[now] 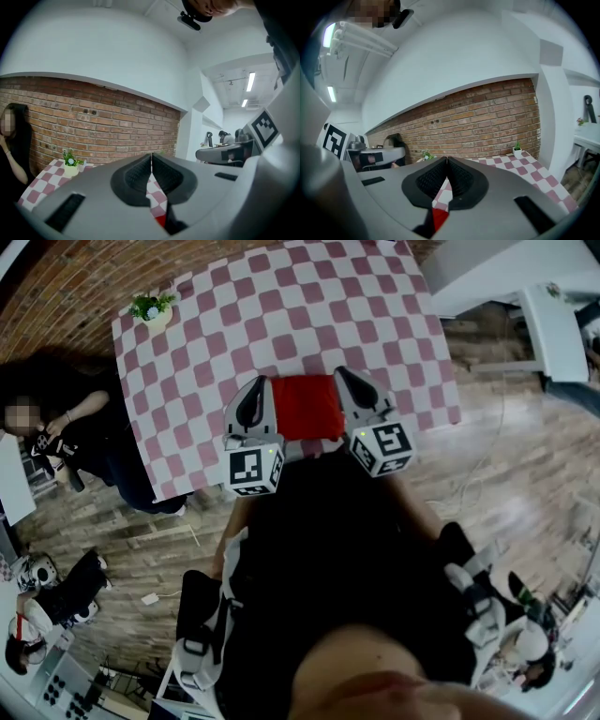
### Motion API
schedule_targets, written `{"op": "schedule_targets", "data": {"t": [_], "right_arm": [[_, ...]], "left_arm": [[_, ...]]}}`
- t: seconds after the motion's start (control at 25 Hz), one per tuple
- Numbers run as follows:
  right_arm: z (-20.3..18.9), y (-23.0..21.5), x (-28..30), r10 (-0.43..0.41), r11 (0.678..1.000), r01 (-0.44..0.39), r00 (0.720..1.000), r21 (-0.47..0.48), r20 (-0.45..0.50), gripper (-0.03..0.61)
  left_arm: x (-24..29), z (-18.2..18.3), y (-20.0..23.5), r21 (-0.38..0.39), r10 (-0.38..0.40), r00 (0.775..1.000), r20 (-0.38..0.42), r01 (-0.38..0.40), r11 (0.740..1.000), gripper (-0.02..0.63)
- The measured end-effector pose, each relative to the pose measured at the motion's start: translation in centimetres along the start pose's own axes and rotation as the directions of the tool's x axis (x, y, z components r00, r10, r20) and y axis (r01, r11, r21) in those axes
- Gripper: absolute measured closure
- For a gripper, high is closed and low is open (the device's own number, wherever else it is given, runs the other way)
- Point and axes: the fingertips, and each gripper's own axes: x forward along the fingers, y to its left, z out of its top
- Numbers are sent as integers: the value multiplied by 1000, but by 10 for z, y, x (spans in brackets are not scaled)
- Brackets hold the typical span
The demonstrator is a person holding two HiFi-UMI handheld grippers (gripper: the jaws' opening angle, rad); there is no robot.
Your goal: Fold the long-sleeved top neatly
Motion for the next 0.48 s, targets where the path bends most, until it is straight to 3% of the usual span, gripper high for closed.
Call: {"op": "schedule_targets", "data": {"t": [0.48], "right_arm": [[2,-4,11,27,1000,-27,1000,-8,-7,569]], "left_arm": [[6,2,5,-12,35,999,3,-34,999,603]]}}
